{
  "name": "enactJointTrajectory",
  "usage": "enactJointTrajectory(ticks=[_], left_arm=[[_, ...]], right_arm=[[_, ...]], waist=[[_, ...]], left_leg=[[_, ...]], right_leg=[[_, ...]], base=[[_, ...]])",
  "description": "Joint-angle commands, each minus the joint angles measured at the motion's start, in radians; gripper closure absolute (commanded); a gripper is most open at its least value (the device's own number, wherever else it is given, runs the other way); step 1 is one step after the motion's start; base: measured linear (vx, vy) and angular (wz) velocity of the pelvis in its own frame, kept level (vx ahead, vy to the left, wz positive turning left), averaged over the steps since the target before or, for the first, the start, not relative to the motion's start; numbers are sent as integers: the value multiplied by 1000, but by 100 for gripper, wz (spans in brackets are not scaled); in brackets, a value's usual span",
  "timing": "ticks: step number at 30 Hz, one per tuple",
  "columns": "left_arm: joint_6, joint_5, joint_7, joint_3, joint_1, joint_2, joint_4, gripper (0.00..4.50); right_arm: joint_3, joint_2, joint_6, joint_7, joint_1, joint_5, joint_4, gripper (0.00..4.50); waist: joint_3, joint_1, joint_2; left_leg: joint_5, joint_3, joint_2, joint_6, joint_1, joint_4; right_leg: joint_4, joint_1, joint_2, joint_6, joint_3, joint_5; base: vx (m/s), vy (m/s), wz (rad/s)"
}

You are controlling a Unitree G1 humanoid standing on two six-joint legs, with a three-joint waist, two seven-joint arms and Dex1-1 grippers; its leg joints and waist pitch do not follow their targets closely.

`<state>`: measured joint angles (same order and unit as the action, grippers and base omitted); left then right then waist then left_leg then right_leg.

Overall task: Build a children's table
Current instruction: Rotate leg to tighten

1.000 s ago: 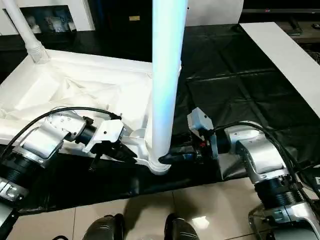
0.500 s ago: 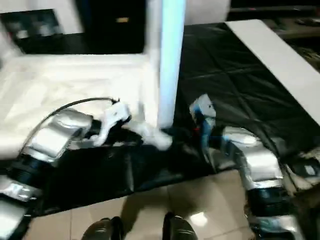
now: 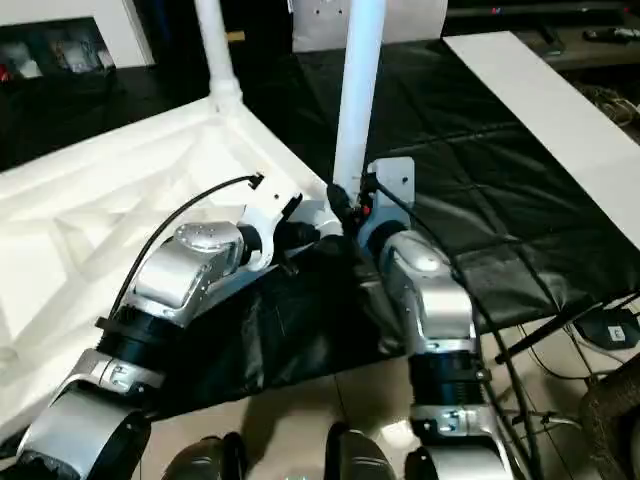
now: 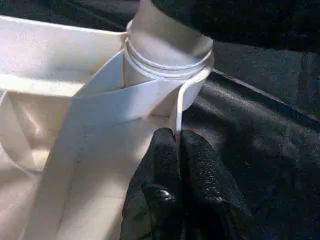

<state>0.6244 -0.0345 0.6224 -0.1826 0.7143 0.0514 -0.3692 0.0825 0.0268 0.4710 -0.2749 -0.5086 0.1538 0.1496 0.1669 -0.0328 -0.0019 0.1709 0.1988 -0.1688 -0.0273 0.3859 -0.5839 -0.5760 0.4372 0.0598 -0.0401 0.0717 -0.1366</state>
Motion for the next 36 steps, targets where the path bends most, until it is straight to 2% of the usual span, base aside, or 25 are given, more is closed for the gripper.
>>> enactJointTrajectory(ticks=[1,5,6,8,10,13,16,17,18,19,21,24,26,28,29,30,31,33,36], left_arm=[[-43,17,56,-50,-7,15,41,450],[-54,20,99,-61,-22,53,57,450],[-77,19,120,-64,-28,69,59,450],[-121,21,181,-72,-40,116,60,450],[-185,25,271,-87,-50,172,55,450],[-212,30,318,-102,-53,206,53,450],[-255,40,411,-129,-59,260,59,450],[-303,53,502,-151,-66,301,67,450],[-303,53,502,-151,-66,301,67,450],[-326,60,540,-158,-70,317,70,450],[-376,67,630,-183,-71,359,74,450],[-436,64,740,-220,-67,414,77,450],[-451,66,773,-231,-64,430,78,450],[-478,65,810,-247,-58,447,77,450],[-487,64,824,-253,-54,453,76,450],[-496,64,834,-257,-51,455,75,450],[-501,64,842,-258,-48,456,73,450],[-511,63,852,-260,-44,457,70,450],[-531,64,872,-268,-33,453,63,450]], right_arm=[[-45,23,-4,-90,29,35,-34,143],[-50,91,-35,-176,45,37,-51,115],[-52,123,-37,-227,55,49,-57,106],[-53,212,-32,-358,75,81,-69,93],[-76,314,-42,-519,88,104,-76,76],[-91,363,-52,-600,96,116,-84,44],[-108,431,-72,-706,99,129,-78,26],[-120,479,-91,-789,93,143,-64,26],[-120,479,-91,-789,93,143,-64,26],[-124,495,-96,-820,90,153,-59,26],[-141,533,-115,-908,81,164,-43,26],[-166,570,-140,-1030,68,170,-23,26],[-181,579,-153,-1066,62,172,-15,42],[-203,589,-160,-1111,53,180,-7,52],[-213,589,-164,-1126,48,182,-3,72],[-221,587,-166,-1133,43,180,2,72],[-227,583,-174,-1139,37,177,9,72],[-235,576,-182,-1144,30,174,17,96],[-248,555,-196,-1158,17,171,39,115]], waist=[[-98,-9,-4],[-103,-12,-2],[-102,-11,-5],[-101,-13,-7],[-97,-19,-6],[-95,-19,-10],[-91,-22,-9],[-90,-26,-8],[-92,-30,-7],[-92,-34,-6],[-91,-39,-7],[-87,-49,-9],[-89,-55,-8],[-90,-57,-8],[-90,-56,-9],[-88,-55,-15],[-89,-55,-13],[-87,-54,-17],[-87,-54,-16]], left_leg=[[116,-31,-49,106,-16,60],[72,-30,-51,131,-12,56],[70,-30,-50,139,-12,55],[80,-29,-51,142,-13,54],[98,-29,-52,146,-14,55],[136,-30,-54,128,-17,56],[158,-31,-59,113,-23,59],[160,-31,-61,109,-25,59],[159,-31,-62,106,-26,59],[158,-30,-64,105,-28,59],[161,-30,-64,104,-28,60],[164,-28,-67,105,-26,61],[159,-27,-68,98,-29,60],[155,-29,-68,100,-27,60],[153,-29,-69,100,-25,60],[151,-29,-67,102,-23,60],[147,-29,-67,102,-24,60],[149,-27,-67,101,-24,59],[147,-28,-66,98,-22,60]], right_leg=[[67,-72,88,-187,-55,-253],[54,-78,88,-216,-55,-165],[55,-78,87,-223,-54,-157],[56,-80,87,-225,-54,-179],[61,-81,89,-214,-54,-214],[68,-76,91,-193,-52,-309],[74,-70,91,-179,-54,-365],[74,-67,92,-178,-54,-371],[72,-68,93,-181,-56,-360],[70,-64,92,-192,-57,-339],[67,-65,94,-200,-57,-334],[66,-64,95,-197,-58,-347],[64,-63,95,-203,-59,-344],[61,-65,95,-207,-57,-334],[60,-66,96,-207,-58,-330],[59,-65,96,-207,-58,-331],[60,-65,97,-207,-58,-338],[62,-63,97,-205,-59,-347],[62,-65,97,-196,-57,-365]], base=[[0,0,0],[0,0,0],[0,0,0],[0,0,0],[0,0,0],[0,0,0],[0,0,0],[0,0,0],[0,0,0],[0,0,0],[0,0,0],[0,0,0],[0,0,0],[0,0,0],[0,0,0],[0,0,0],[0,0,0],[0,0,0],[0,0,0]])
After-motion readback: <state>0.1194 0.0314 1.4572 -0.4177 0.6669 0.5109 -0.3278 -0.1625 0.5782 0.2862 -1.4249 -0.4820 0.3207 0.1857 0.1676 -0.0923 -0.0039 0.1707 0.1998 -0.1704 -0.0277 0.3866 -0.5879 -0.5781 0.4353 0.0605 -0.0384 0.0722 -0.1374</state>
